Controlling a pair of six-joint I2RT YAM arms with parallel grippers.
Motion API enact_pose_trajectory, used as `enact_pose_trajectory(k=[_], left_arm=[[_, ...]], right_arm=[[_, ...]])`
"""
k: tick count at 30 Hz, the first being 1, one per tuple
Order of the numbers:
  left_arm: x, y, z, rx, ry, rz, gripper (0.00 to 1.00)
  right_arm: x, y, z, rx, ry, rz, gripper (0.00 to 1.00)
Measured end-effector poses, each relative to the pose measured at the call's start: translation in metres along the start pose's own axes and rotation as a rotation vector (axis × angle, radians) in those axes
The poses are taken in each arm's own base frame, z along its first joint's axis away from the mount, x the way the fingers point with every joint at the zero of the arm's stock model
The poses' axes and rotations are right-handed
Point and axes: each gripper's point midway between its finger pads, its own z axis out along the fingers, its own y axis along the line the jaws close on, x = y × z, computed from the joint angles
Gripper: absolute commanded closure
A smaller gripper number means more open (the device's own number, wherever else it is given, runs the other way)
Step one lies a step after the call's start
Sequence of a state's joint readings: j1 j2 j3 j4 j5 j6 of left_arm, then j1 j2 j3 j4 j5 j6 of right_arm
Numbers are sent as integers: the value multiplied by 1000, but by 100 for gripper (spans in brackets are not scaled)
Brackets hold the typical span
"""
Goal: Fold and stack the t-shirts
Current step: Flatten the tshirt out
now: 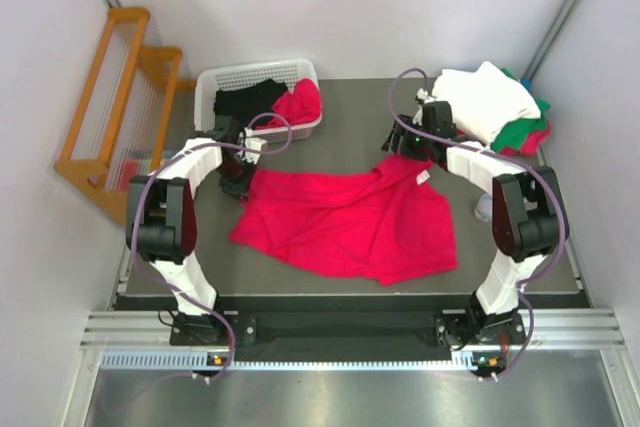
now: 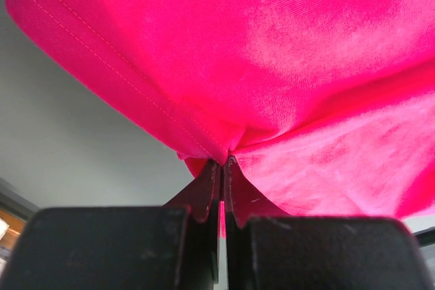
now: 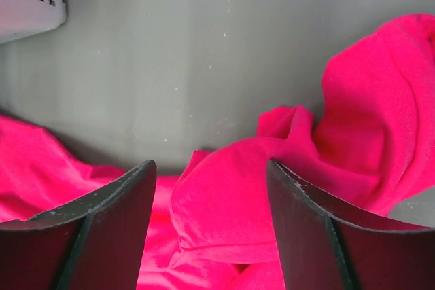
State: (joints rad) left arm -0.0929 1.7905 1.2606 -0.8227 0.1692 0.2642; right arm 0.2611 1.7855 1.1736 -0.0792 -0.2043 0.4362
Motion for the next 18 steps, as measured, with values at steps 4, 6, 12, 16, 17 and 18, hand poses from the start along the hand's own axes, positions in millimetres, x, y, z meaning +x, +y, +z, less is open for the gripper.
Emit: enact_pose_trajectory(k=[4,6,12,16,17,18], left_arm=[[0,-1,0,5,-2,0,100],[-1,-2,0,9,-3,-1,100],[-2,-3,-3,13,-15,1,100],[-2,-4,-8,10,-27,4,100],[-2,-4,-9,9,-30,4,100],[-3,-4,-10,8,-33,5,100]], right_arm=[[4,10,1,-9,19,-22,37],[2,26,7,-19,25,-61,38],[-17,77,21,-30,-20,-211,36],[-50,71,15,38,-98,-253,36],[-60,64,13,58,-116,-248,37],[-67,57,12,75,-130,-241,37]])
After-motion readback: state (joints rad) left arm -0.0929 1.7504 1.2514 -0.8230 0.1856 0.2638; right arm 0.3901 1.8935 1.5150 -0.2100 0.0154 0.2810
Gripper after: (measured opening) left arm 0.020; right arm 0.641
